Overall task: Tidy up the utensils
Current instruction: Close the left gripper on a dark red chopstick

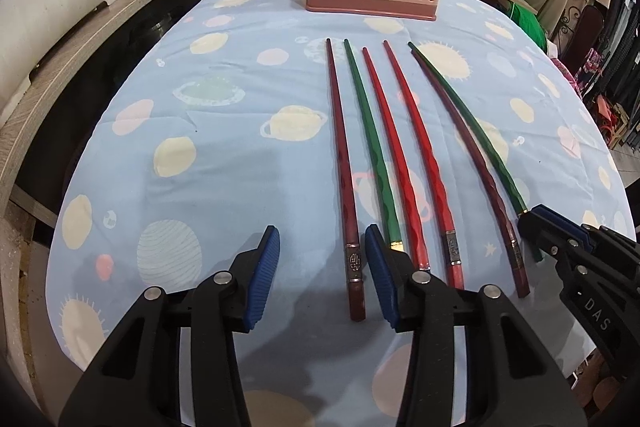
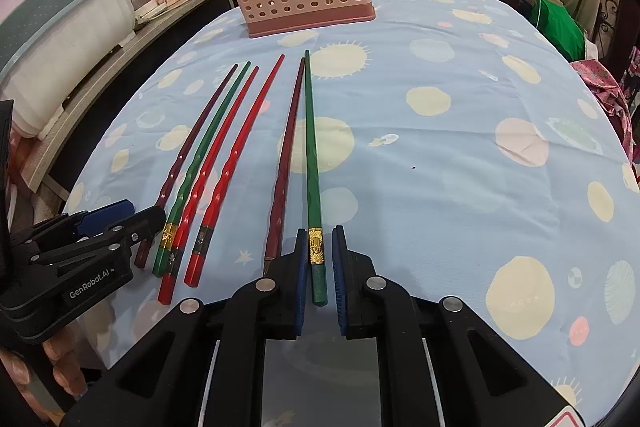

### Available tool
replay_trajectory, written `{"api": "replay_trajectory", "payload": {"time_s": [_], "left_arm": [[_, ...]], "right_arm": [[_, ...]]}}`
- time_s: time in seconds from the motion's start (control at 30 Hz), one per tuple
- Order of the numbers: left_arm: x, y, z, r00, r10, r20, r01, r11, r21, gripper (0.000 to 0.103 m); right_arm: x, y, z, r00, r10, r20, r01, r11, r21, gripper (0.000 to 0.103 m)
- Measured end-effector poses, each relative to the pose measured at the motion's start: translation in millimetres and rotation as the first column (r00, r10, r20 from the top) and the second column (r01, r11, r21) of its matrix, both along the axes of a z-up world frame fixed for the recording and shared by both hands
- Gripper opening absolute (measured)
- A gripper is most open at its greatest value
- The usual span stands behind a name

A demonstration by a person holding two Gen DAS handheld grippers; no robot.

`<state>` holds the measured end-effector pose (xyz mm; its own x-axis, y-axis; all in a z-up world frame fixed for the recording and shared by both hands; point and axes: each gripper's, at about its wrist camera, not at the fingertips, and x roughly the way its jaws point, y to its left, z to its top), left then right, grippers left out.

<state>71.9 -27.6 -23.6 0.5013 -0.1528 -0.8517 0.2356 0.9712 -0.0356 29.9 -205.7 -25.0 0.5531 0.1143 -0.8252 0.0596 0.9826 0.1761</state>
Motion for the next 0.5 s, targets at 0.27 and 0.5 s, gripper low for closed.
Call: {"api": "replay_trajectory", "payload": {"time_s": [0.27, 0.5], "left_arm": [[-1.6, -2.1, 0.3, 1.0, -0.011, 0.01, 0.011, 1.0, 0.021, 0.019], [-1.3, -1.3, 0.6, 1.0, -0.017, 0.003, 0.017, 1.0, 0.012, 0.007]], "right_arm": [[1.3, 0.1, 0.1, 1.0, 0.002, 0.002, -0.002, 1.0, -0.01, 0.011], [0.9, 2.1, 0.2, 1.0, 0.0, 0.003, 0.0, 1.0, -0.016, 0.011]]}}
